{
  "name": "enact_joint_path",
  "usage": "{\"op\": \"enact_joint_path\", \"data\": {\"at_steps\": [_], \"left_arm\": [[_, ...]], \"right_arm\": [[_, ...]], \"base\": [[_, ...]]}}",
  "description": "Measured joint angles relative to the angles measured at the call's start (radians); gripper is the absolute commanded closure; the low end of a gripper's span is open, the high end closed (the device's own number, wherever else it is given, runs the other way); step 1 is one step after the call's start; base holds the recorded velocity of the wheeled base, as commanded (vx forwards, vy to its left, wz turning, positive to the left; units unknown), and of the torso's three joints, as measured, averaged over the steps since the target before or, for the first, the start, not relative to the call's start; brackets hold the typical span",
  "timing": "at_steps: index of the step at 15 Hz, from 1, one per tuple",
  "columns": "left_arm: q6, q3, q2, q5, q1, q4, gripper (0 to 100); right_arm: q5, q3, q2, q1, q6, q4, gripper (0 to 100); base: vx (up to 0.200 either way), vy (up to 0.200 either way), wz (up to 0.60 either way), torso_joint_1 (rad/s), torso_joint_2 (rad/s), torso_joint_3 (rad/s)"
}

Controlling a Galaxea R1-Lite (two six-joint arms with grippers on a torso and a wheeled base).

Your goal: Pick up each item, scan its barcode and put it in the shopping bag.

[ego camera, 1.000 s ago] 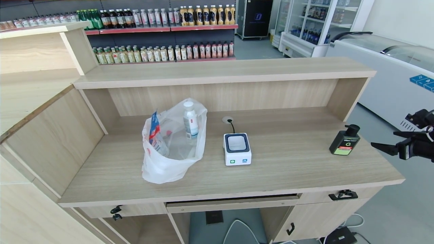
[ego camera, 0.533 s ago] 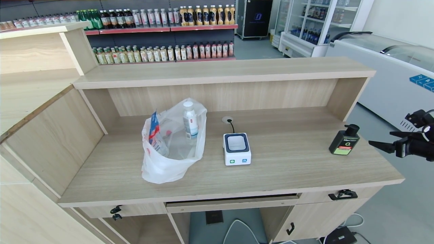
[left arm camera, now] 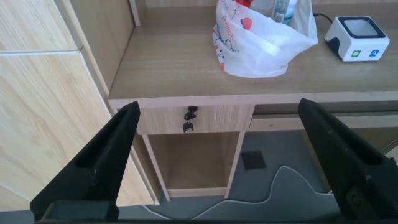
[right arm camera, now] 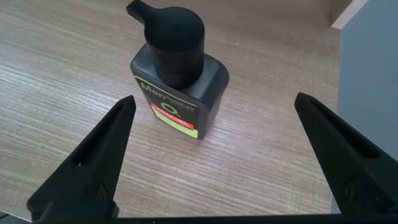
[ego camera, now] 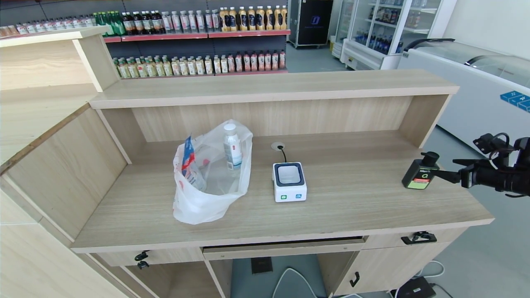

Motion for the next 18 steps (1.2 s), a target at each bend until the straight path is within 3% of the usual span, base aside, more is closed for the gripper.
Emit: {"op": "enact_joint_path", "data": {"at_steps": [18], "left_arm": [[0.000, 0.000, 0.000, 0.000, 0.000, 0.000, 0]], "right_arm": [[-0.006, -0.029, 0.091, 0.161, -0.020, 0.000, 0]], "base": [[0.000, 0.000, 0.00, 0.000, 0.00, 0.000]]}}
